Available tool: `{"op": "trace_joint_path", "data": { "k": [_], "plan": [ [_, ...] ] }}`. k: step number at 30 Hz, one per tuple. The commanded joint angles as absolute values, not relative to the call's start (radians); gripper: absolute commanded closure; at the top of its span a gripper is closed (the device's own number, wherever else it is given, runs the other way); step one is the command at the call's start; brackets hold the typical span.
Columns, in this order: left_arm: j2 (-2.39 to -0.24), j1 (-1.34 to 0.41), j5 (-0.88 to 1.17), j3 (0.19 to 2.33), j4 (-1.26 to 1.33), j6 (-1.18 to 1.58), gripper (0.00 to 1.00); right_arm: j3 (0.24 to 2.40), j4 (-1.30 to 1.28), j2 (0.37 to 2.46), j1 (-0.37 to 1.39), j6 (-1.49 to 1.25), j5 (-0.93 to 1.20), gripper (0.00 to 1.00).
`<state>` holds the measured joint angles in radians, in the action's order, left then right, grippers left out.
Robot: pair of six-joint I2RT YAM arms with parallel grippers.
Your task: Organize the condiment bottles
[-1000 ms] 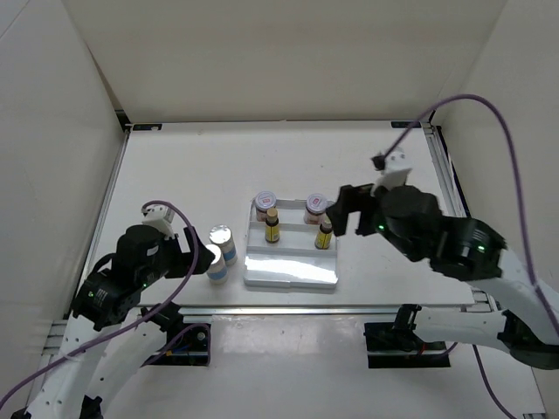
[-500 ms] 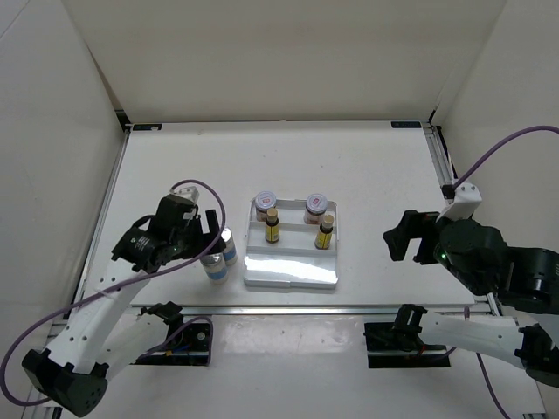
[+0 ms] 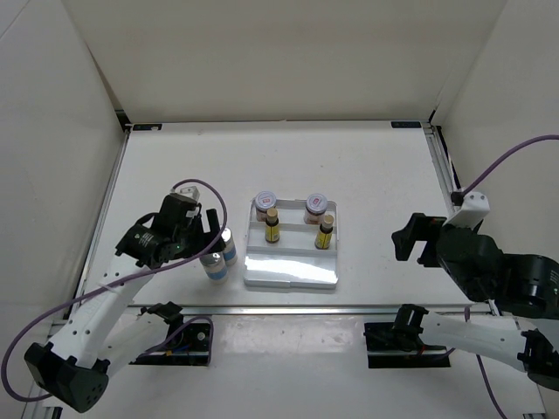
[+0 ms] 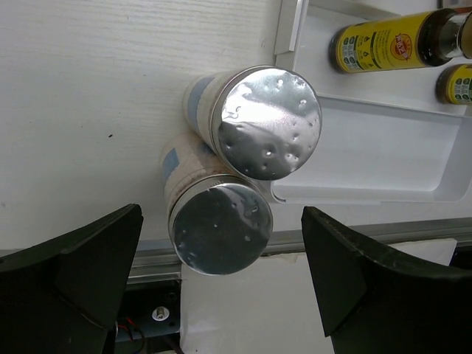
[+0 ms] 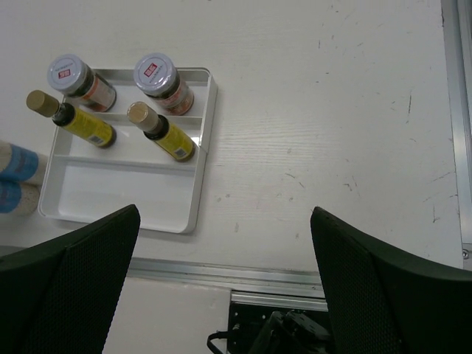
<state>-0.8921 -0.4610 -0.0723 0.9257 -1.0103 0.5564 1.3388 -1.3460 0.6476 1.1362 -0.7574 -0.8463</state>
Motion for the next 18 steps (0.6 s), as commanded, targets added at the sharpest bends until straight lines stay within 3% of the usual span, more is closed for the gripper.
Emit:
{"op": "trace_joint_path", "data": {
  "k": [1,12,18],
  "plan": [
    [-0.881,-0.483,-0.080,0.934,-1.017,0.568,0.00,1.339,-1.526,0.629,1.137,-0.788,-0.902,0.01],
    [-0.933,-0.687,-0.216,0.953,-1.088,0.660,0.00,1.339,-1.526,0.693,1.137,-0.779,-0.902,0.01],
    [-0.971,-0.701,-0.267,0.953,-1.088,0.669,0.01,1.339,-1.526,0.703,1.137,-0.770,-0.893,0.01]
  ]
}}
